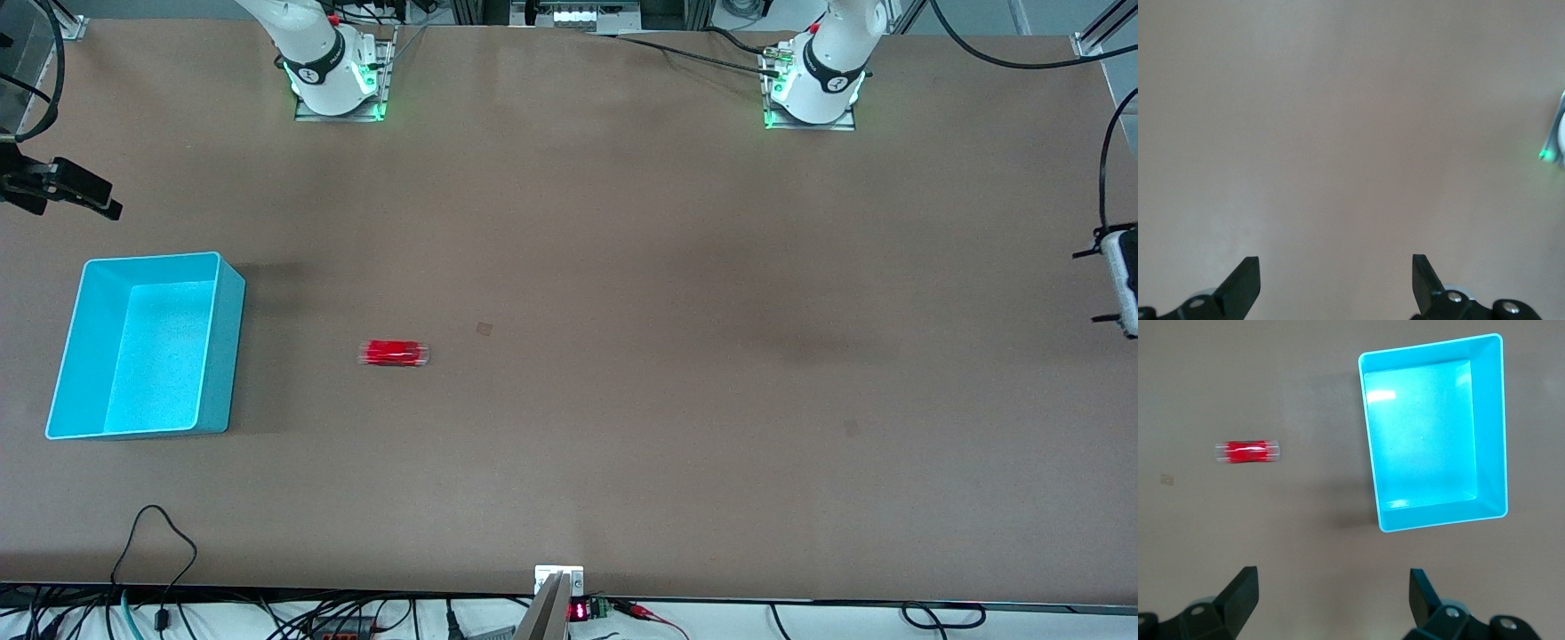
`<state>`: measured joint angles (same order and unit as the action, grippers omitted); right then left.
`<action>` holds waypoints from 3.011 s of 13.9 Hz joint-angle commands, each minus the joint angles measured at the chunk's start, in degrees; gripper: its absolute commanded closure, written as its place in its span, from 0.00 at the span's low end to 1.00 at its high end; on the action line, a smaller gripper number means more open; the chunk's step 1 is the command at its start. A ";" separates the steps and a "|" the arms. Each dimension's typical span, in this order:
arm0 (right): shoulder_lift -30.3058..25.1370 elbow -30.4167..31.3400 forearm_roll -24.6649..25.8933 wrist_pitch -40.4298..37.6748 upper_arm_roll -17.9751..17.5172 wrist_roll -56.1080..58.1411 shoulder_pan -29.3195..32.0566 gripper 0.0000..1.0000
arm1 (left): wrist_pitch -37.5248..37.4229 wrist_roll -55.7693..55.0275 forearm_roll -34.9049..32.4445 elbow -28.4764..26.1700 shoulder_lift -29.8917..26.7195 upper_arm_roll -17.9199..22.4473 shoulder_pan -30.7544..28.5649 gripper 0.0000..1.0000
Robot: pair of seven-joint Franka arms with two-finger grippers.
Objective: Wind red beetle toy and store in blue box
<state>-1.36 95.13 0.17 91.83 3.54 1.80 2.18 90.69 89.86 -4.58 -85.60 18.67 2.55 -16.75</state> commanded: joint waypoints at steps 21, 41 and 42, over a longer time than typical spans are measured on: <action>3.90 -1.61 -0.97 1.59 -0.20 0.49 1.16 0.00 | -16.00 -66.99 0.36 -0.97 -12.60 -5.21 15.23 0.00; 26.94 -6.27 -0.97 11.52 -0.73 22.64 -6.05 0.00 | 4.49 -93.82 3.26 -14.78 -22.45 -2.81 18.59 0.00; 27.37 -6.27 -1.05 11.70 -0.73 22.72 -5.96 0.00 | 4.49 -93.82 3.35 -14.78 -22.45 -2.81 18.68 0.00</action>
<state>25.33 90.32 -0.10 104.22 2.92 22.97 -4.01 95.04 -5.30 -1.95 -100.10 -2.95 -0.55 1.62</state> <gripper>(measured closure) 0.000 0.000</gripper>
